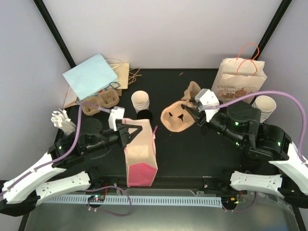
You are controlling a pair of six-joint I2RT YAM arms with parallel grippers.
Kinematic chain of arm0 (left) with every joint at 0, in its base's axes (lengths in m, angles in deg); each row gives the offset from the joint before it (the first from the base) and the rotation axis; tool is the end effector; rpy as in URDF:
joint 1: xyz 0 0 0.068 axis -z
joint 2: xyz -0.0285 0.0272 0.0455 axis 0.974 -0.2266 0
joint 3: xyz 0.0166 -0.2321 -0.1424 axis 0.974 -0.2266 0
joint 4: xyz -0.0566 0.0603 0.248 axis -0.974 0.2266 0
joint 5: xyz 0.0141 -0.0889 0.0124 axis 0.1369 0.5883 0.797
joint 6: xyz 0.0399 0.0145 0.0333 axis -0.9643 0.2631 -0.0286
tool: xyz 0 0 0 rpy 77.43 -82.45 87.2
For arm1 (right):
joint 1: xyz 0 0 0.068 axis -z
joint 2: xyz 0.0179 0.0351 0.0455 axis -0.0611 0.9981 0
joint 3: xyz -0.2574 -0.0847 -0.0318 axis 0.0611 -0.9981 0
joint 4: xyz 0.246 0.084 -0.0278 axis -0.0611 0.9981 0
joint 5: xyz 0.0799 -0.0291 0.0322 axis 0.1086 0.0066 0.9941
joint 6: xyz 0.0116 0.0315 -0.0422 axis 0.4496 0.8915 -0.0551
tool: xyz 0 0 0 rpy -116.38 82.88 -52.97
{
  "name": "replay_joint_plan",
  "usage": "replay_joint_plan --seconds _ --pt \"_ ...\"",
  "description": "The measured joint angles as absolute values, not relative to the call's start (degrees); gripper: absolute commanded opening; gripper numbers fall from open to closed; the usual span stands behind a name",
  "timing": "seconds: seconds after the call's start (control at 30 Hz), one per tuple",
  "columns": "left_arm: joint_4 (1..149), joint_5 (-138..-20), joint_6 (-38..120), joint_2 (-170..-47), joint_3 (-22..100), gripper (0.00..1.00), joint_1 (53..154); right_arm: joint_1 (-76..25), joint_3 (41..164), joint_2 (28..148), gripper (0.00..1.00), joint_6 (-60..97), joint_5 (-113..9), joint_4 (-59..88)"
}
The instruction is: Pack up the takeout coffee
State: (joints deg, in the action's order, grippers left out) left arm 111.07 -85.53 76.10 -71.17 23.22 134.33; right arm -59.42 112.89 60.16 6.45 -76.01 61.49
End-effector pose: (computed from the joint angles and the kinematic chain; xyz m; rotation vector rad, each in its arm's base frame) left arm 0.0710 -0.1132 0.3794 0.2224 2.0481 -1.2368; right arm 0.0729 0.1205 0.4797 -0.8605 1.6318 0.4457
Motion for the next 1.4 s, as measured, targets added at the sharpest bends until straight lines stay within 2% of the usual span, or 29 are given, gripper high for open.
replay_joint_plan --seconds 0.23,0.47,0.7,0.9,0.93,0.97,1.0,1.03,1.07,1.1,1.2,1.4 --pt "109.65 -81.42 71.21 -80.29 31.76 0.01 131.56 -59.42 111.01 60.51 0.21 15.37 -89.15 68.31" --pt "110.16 -73.46 66.73 -86.25 39.02 0.02 124.69 -58.3 102.29 61.14 0.22 25.38 -98.53 74.1" --pt "112.17 -64.63 63.23 -86.98 42.5 0.02 119.93 -47.55 94.86 61.93 0.22 30.52 -96.17 73.75" --pt "112.3 -57.7 61.76 -87.94 42.52 0.02 118.51 -43.09 87.18 66.39 0.23 32.96 -91.36 69.81" --pt "112.28 -56.85 61.52 -88.29 42.52 0.02 118.44 -42.02 85.83 67.11 0.26 33.14 -90.39 69.07" --pt "112.25 -55.87 61.33 -88.66 42.52 0.02 118.31 -40.71 84.36 67.77 0.34 33.2 -89.43 68.33" --pt "112.17 -54.8 61.15 -89.14 42.52 0.01 118.18 -39.13 82.81 68.34 0.49 33.29 -88.3 67.56" --pt "112.12 -54.05 61.02 -89.53 42.52 0.01 118.09 -38.04 81.83 68.64 0.69 33.58 -87.49 67.04" --pt "112.06 -53.33 60.91 -89.95 42.52 0.01 118.05 -36.62 80.58 69.01 0.8 33.45 -86.31 66.32" --pt "111.95 -52.52 60.76 -90.41 42.52 0.01 117.92 -35.7 79.86 69.25 0.85 33.64 -85.52 65.95" --pt "111.27 -50.4 60.37 -91.46 42.54 0.01 117.79 -34.08 79.6 69.78 0.89 33.51 -83.42 65.27" --pt "109.67 -45.59 59.95 -93.93 42.96 0.02 117.74 -33.43 84.45 69.03 0.89 31.17 -80.12 65.47"
